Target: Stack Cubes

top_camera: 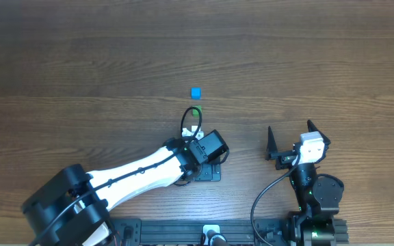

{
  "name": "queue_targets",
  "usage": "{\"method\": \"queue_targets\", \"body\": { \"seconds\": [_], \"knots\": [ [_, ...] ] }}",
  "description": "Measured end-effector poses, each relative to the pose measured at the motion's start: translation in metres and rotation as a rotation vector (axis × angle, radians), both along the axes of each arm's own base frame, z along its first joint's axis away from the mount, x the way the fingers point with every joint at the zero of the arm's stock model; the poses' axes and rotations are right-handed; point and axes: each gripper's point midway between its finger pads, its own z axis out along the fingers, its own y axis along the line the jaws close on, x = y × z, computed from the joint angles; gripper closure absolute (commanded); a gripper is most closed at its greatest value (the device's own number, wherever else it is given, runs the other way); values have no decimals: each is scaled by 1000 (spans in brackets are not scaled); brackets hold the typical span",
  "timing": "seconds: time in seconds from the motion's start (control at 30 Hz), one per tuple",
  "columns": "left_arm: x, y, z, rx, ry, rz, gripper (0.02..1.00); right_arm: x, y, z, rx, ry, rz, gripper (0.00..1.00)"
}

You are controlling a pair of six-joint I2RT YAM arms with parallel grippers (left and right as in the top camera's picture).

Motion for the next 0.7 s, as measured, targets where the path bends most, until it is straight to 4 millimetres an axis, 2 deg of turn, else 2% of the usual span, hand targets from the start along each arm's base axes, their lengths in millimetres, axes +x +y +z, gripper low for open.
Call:
{"method": "queue_targets", "body": {
  "seconds": [0.5, 0.7],
  "knots": [
    [-2, 10, -9, 67, 9, -50, 31, 0, 0, 0, 0, 0, 0, 7],
    [2, 4, -10, 77, 3, -72, 40, 0, 0, 0, 0, 0, 0, 7]
  ]
}}
